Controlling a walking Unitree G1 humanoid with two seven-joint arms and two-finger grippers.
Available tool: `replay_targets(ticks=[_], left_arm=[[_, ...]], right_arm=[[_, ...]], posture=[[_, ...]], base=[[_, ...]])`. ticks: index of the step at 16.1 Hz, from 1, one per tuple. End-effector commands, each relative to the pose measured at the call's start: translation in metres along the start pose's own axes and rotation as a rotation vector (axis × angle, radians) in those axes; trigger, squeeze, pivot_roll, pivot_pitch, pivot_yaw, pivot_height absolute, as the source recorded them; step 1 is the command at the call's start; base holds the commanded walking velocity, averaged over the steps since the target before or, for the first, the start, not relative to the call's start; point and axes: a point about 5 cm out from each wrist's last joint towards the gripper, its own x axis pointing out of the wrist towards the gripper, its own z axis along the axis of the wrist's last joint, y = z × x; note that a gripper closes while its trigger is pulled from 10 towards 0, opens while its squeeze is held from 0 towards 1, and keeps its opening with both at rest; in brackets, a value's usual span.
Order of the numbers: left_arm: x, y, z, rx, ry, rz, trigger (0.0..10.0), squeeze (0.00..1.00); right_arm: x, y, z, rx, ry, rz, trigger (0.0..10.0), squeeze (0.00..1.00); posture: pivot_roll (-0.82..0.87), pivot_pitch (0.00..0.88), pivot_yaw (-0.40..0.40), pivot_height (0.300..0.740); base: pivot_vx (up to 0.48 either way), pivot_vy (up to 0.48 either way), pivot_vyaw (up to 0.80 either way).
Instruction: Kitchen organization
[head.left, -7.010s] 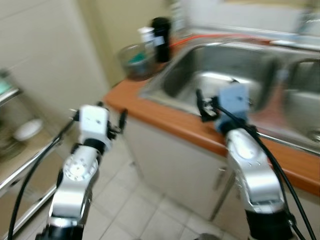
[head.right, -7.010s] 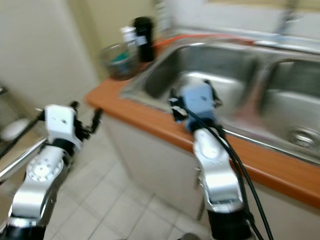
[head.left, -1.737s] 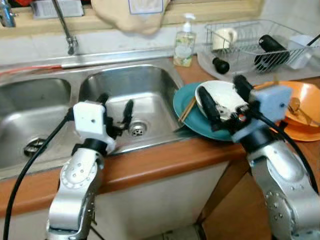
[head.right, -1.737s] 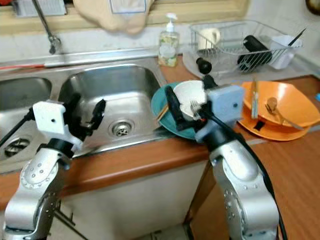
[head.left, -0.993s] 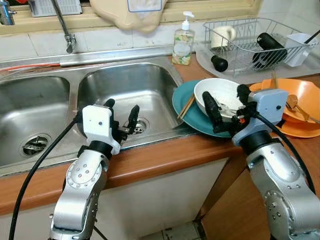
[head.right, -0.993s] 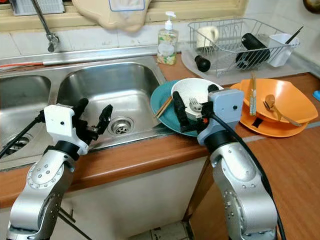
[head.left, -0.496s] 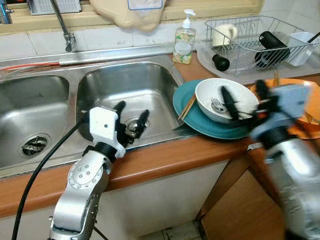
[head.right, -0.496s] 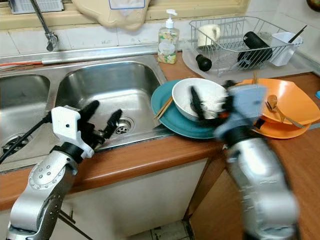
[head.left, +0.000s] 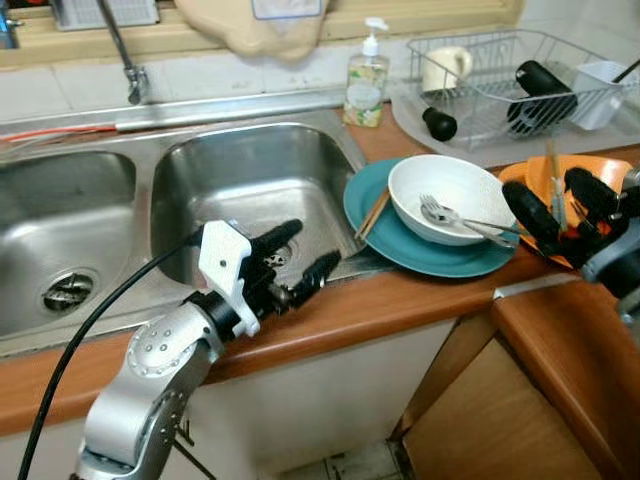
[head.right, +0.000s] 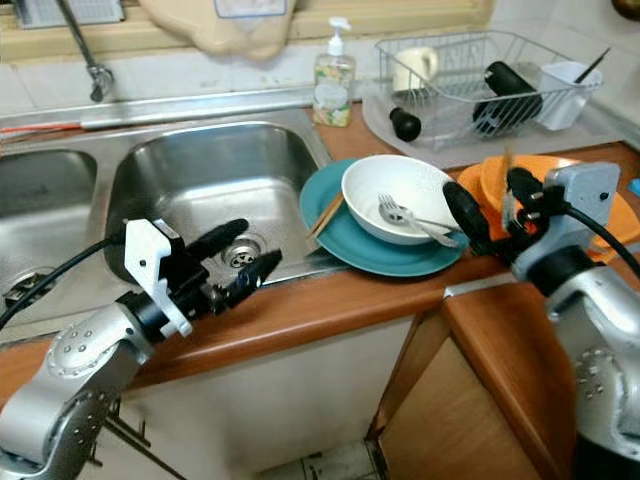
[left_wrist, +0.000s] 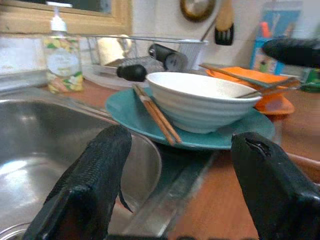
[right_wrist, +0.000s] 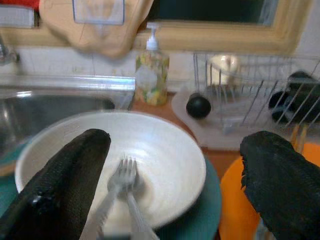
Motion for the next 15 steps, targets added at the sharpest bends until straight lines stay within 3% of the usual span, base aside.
replay_targets(ticks=[1, 4, 5, 6, 7, 8, 9, 11, 15], left_arm=[[0.001, -0.005, 0.005, 0.002, -0.006, -0.047, 10.0, 0.0], [-0.002, -0.008, 0.006, -0.015, -0.003, -0.078, 10.0, 0.0], [-0.004, -0.009, 0.006, -0.021, 0.0, -0.084, 10.0, 0.0], [-0.005, -0.009, 0.006, -0.024, 0.001, -0.085, 10.0, 0.0], [-0.006, -0.01, 0.006, -0.032, 0.005, -0.089, 10.0, 0.0], [-0.008, -0.011, 0.006, -0.04, 0.01, -0.099, 10.0, 0.0], [-0.008, -0.012, 0.005, -0.042, 0.013, -0.104, 10.0, 0.0], [-0.008, -0.013, 0.005, -0.044, 0.017, -0.112, 10.0, 0.0], [-0.008, -0.017, 0.005, -0.053, 0.021, -0.124, 10.0, 0.0]], right_arm=[[-0.003, -0.004, -0.005, 0.02, 0.018, 0.021, 10.0, 0.0], [-0.006, -0.012, -0.008, 0.036, 0.036, 0.021, 10.0, 0.0], [-0.006, -0.016, -0.008, 0.034, 0.041, 0.027, 7.1, 0.0], [-0.007, -0.017, -0.008, 0.031, 0.045, 0.032, 7.1, 0.0], [-0.007, -0.017, -0.009, 0.03, 0.051, 0.041, 5.5, 0.0], [-0.008, -0.015, -0.011, 0.033, 0.061, 0.068, 2.9, 0.0], [-0.008, -0.013, -0.012, 0.033, 0.068, 0.081, 2.4, 0.0], [-0.008, -0.011, -0.014, 0.04, 0.07, 0.094, 0.0, 0.0], [-0.007, -0.009, -0.019, 0.048, 0.082, 0.112, 0.0, 0.0]], posture=[[-0.14, 0.0, 0.013, 0.74], [-0.14, 0.0, 0.008, 0.74], [-0.14, 0.0, 0.003, 0.74], [-0.14, 0.0, 0.003, 0.74], [-0.14, 0.0, 0.003, 0.74], [-0.14, 0.0, 0.001, 0.74], [-0.14, 0.0, 0.001, 0.74], [-0.14, 0.0, 0.001, 0.74], [-0.13, 0.0, -0.001, 0.74]], base=[[0.0, 0.0, 0.0], [0.0, 0.0, 0.0], [0.0, 0.0, 0.0], [0.0, 0.0, 0.0], [0.0, 0.0, 0.0], [0.0, 0.0, 0.0], [0.0, 0.0, 0.0], [0.0, 0.0, 0.0], [0.0, 0.0, 0.0]])
